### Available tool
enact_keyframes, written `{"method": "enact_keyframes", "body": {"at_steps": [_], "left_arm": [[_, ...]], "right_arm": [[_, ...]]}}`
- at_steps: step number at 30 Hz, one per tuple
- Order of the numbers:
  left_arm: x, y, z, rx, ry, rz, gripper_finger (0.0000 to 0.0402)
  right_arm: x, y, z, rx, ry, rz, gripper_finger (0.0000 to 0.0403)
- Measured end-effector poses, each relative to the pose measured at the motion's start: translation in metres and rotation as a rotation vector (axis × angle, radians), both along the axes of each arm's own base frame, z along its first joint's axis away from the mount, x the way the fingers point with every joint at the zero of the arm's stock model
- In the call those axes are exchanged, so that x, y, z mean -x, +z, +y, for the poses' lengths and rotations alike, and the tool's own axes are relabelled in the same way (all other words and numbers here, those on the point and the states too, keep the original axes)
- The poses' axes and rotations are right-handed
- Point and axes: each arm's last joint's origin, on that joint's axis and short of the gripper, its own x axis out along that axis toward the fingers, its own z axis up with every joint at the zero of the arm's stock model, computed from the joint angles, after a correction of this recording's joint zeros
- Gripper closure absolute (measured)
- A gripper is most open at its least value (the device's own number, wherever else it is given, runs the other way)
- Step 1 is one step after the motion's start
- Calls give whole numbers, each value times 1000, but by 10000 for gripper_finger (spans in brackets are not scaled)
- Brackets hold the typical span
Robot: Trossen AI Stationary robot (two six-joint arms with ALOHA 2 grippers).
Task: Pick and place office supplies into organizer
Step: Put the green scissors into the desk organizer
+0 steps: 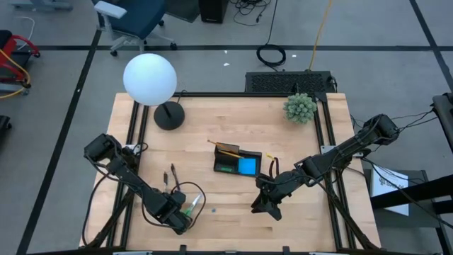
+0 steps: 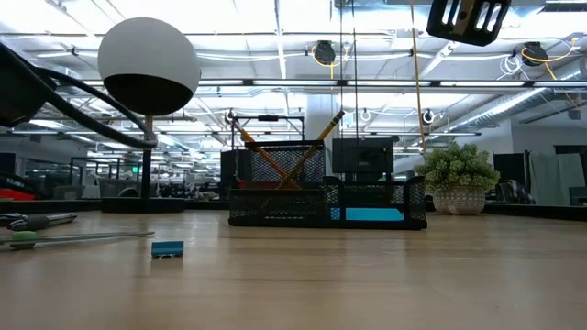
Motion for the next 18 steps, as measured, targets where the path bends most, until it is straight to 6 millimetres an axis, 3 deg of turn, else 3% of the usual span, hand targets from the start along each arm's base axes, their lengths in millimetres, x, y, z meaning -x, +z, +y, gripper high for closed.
{"method": "enact_keyframes", "body": {"at_steps": [18], "left_arm": [[-1,-3,1,-15,8,1,192]], "right_arm": [[0,0,0,0,0,0,298]]}}
